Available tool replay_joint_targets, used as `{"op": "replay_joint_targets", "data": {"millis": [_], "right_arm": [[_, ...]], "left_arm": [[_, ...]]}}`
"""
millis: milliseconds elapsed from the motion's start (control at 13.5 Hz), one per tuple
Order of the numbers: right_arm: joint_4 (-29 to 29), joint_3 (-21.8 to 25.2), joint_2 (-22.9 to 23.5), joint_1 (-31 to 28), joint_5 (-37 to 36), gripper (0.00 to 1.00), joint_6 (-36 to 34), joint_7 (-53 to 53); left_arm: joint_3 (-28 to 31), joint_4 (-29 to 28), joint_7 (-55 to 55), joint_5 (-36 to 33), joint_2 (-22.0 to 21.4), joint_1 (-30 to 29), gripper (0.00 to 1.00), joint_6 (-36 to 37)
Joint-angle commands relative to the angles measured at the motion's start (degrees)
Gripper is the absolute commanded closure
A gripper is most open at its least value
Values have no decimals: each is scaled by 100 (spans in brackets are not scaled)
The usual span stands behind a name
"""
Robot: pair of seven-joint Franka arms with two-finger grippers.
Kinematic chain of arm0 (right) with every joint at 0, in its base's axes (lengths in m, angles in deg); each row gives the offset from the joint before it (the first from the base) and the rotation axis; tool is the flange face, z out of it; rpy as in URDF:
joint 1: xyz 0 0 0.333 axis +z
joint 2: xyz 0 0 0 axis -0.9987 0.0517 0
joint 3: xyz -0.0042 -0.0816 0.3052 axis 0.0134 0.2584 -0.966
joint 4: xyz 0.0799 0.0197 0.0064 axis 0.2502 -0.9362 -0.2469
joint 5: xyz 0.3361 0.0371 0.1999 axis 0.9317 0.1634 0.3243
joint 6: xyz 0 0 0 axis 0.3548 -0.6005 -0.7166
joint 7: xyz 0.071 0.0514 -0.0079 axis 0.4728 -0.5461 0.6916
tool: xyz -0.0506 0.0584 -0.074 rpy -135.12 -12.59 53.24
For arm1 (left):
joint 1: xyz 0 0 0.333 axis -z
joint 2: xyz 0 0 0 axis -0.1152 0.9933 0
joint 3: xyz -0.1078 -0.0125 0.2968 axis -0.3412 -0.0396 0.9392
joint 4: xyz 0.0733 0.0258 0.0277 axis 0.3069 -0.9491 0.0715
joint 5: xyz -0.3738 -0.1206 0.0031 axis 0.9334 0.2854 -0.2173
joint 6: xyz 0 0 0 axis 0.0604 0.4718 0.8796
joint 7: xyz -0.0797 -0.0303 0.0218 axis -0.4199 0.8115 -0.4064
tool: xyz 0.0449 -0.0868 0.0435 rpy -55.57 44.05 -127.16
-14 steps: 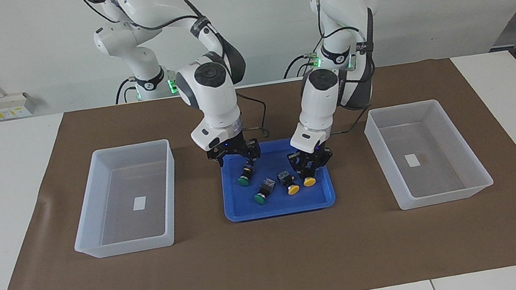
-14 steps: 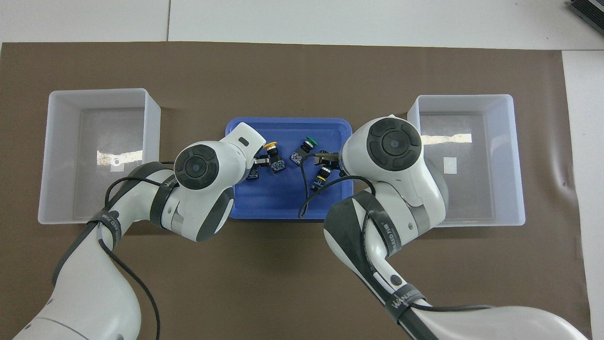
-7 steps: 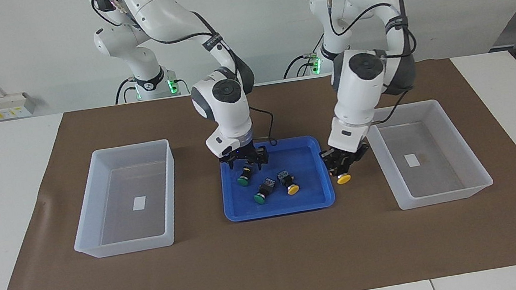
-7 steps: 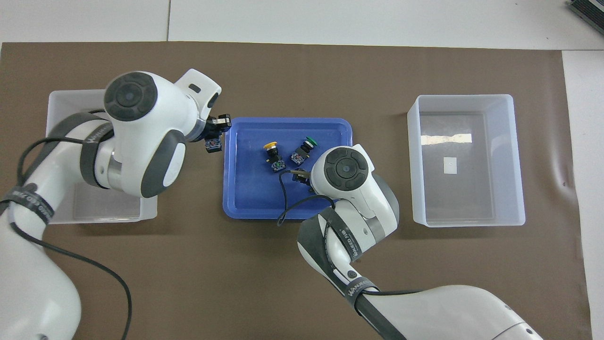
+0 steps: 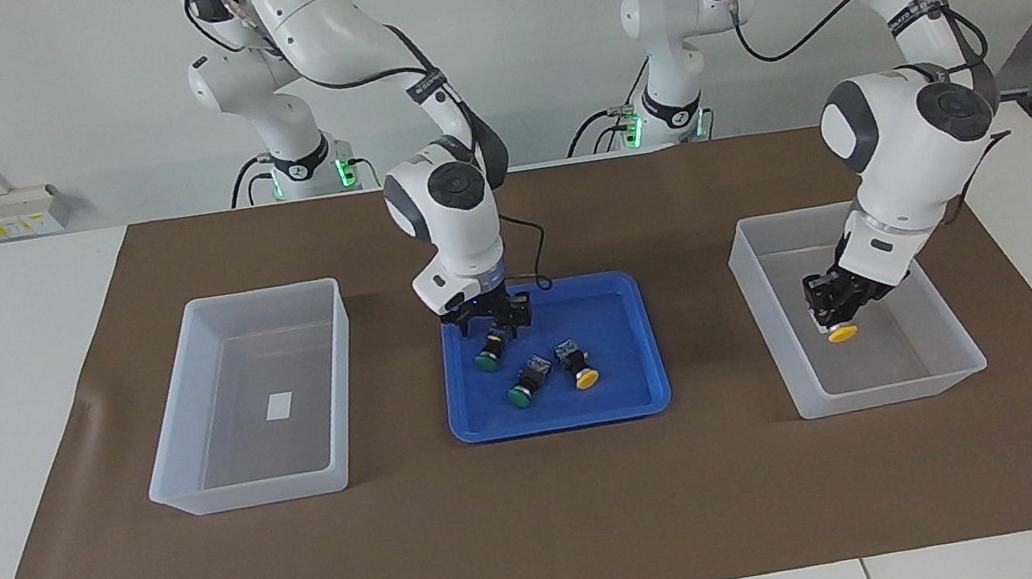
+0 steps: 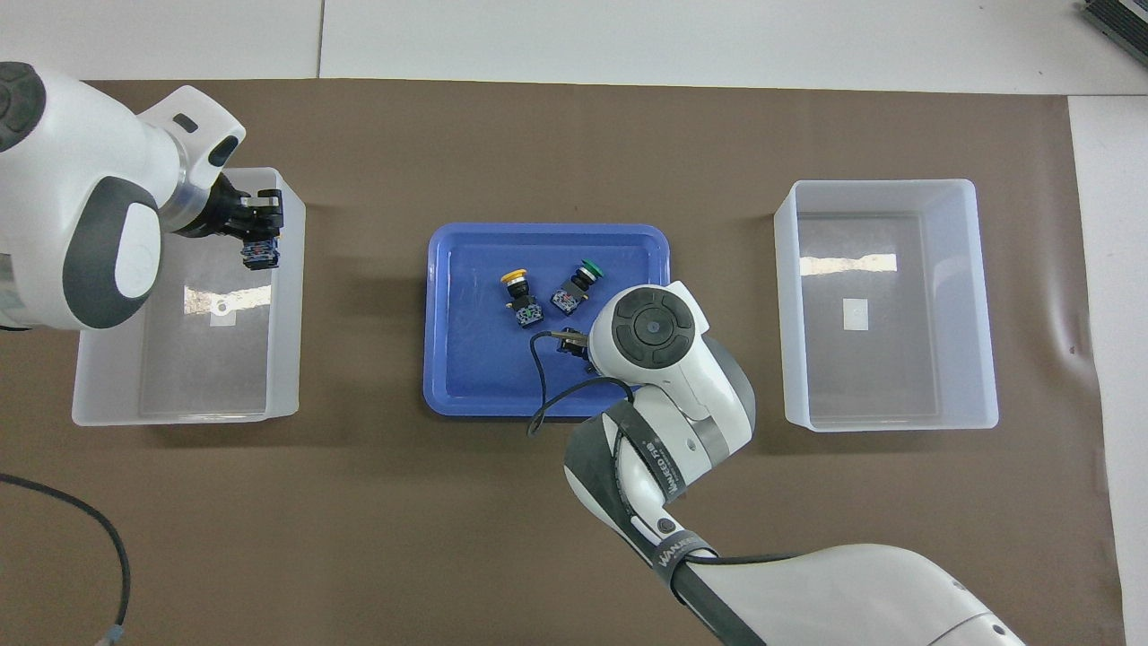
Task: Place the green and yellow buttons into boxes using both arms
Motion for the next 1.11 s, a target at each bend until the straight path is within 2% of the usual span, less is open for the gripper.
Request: {"op": "replay_joint_targets", "data": {"millis": [0,74,148,222,444,667,889,1037], "right_arm": [[-227,-12,-98,-44,101,89,380,90],[-201,-12,-89,-44,118,100,372,-76],[-148,-12,-89,-88,110,100,311,-121],[-26,-12,-133,-97,118,100,171,-130],[572,-3,-509,-341,110,100,-874,18],[617,32,-1098,-1052,110,100,-1402,1384],[573,32,-1319,-2071,110,100,-1719,3282],[355,32,-1328,-2599,110,100,-1571,4251]], "left_arm": [[-44,-1148,-199,94,-387,-28,66,-981],[-44,-1212,-199,94,-361,-20,32,-1097],[-44,-1178,-208,94,-352,-28,6,-1064],[-44,-1143,-208,85,-344,-28,0,-1037],[-44,-478,-199,76,-204,6,0,-346],[-62,490,-121,102,51,77,0,500],[-97,589,835,453,96,506,0,353],[-97,415,1607,507,87,1058,0,-103]]}}
